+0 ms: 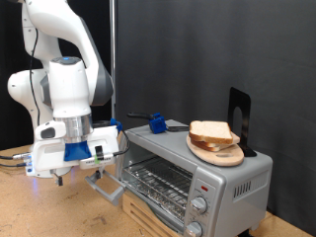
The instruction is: Make a piece of toast with the oven
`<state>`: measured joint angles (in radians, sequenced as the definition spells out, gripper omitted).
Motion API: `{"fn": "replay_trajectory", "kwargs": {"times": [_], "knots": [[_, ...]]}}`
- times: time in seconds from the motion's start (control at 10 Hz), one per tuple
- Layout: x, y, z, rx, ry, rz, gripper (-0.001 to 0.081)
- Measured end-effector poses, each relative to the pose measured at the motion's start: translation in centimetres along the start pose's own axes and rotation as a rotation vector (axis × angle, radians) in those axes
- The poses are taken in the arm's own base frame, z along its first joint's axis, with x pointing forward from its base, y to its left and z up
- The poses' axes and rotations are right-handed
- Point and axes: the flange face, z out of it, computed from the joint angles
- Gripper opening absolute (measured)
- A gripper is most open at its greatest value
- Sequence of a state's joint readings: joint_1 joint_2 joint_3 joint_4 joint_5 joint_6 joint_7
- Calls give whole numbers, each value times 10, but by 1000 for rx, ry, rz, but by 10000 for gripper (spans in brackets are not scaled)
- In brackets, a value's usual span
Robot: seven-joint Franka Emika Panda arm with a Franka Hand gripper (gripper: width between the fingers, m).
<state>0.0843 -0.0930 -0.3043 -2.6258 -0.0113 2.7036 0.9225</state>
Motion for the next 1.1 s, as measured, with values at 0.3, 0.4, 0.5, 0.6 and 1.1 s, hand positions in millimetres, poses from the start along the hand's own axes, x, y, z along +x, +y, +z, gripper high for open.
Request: {"fn": "replay_trajectory", "kwargs": {"times": [0.3, 0.4, 0.5, 0.6, 1.1], "knots": [[10, 10, 18, -35, 34, 28, 808], [14, 14, 26, -48, 47, 39, 808], [17, 17, 35, -57, 56, 53, 808], [20, 19, 44, -62, 60, 60, 808], [29, 22, 83, -95, 80, 66, 808]]}}
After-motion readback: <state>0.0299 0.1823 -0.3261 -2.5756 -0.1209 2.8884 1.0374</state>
